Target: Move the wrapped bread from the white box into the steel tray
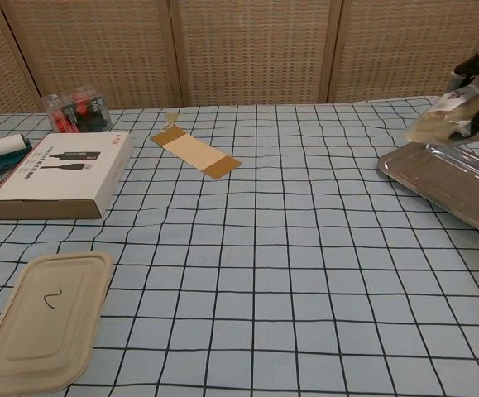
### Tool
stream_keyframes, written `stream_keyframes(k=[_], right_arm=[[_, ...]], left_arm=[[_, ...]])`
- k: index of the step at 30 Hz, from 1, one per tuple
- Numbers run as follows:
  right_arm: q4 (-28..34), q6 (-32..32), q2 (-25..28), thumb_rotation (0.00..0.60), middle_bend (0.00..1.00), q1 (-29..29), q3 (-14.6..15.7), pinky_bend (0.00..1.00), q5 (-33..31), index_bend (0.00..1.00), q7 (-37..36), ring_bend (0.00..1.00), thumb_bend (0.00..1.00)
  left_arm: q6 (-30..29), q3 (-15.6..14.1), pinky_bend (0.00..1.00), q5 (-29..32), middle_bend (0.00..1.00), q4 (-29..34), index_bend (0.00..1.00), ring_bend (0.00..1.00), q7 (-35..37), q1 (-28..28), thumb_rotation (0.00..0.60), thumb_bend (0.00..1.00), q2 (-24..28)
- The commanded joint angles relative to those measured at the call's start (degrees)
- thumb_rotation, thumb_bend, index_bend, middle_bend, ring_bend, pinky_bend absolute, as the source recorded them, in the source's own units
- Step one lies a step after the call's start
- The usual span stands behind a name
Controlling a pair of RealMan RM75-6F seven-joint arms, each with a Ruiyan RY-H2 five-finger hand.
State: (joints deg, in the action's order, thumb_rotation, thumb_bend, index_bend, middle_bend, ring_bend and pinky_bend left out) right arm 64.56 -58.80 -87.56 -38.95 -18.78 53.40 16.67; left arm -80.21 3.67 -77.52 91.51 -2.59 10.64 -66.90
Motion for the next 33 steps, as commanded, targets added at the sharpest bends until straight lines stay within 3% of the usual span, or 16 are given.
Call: stream_keyframes(k=[1, 9, 11, 15, 16, 19, 24, 29, 33], right_arm=[[-5.5, 4.0, -0.4, 0.6, 0.58, 1.4, 0.3, 0.64, -3.1, 0.7, -2.0, 0.6, 0.14], [-7.9, 7.5, -1.8, 0.6, 0.45, 2.0, 1.4, 0.45, -3.2, 0.6, -3.7, 0.5, 0.13], [-7.6, 8.7, -1.9, 0.6, 0.38, 1.8, 1.9, 0.36, -3.0, 0.53, -3.6, 0.43, 0.13], [-6.2, 10.2, -1.3, 0.6, 0.05, 1.3, 2.1, 0.05, -3.6, 0.2, -2.1, 0.06, 0.12], [-5.9, 10.0, -1.2, 0.6, 0.01, 1.2, 2.1, 0.01, -3.9, 0.13, -1.5, 0.01, 0.11], [-5.2, 8.4, -1.1, 0.6, 0.0, 1.0, 2.1, 0.0, -3.9, 0.03, 0.3, 0.0, 0.1], [-3.2, 5.2, -0.5, 0.6, 0.0, 1.3, 1.7, 0.0, -4.3, 0.02, 2.9, 0.0, 0.1], [6.0, -1.8, 4.8, 0.6, 0.0, 4.5, 1.9, 0.0, -2.1, 0.02, 4.2, 0.0, 0.1], [16.8, -10.7, 10.7, 0.6, 0.0, 9.8, 3.8, 0.0, 3.1, 0.02, 3.8, 0.0, 0.1]], left_arm=[[0.1, 0.0, 0.0, -0.3, 0.0, 0.1, 0.0, 0.0, 0.4, -0.1, 0.6, 0.02, 0.2], [0.7, 0.2, 0.0, -0.2, 0.0, 0.2, 0.0, 0.0, 0.3, -0.1, 0.6, 0.02, 0.3], [0.7, 0.2, 0.0, -0.4, 0.0, 0.3, 0.0, 0.0, 0.4, -0.2, 0.6, 0.02, 0.3], [0.5, 0.4, 0.0, -0.3, 0.0, 0.3, 0.0, 0.0, 0.8, -0.4, 0.6, 0.02, 0.5], [0.5, 0.5, 0.0, -0.3, 0.0, 0.3, 0.0, 0.0, 1.0, -0.4, 0.6, 0.02, 0.5], [0.5, 0.6, 0.0, -0.3, 0.0, 0.3, 0.0, 0.0, 1.3, -0.5, 0.6, 0.02, 0.6], [0.5, 0.6, 0.0, -0.6, 0.0, 0.3, 0.0, 0.0, 1.8, -0.6, 0.6, 0.02, 0.8], [0.0, 0.8, 0.0, -0.9, 0.0, 0.4, 0.0, 0.0, 2.5, -1.0, 0.6, 0.02, 1.3], [-0.4, 0.8, 0.0, -1.2, 0.0, 0.6, 0.0, 0.0, 2.5, -1.3, 0.6, 0.02, 1.4]])
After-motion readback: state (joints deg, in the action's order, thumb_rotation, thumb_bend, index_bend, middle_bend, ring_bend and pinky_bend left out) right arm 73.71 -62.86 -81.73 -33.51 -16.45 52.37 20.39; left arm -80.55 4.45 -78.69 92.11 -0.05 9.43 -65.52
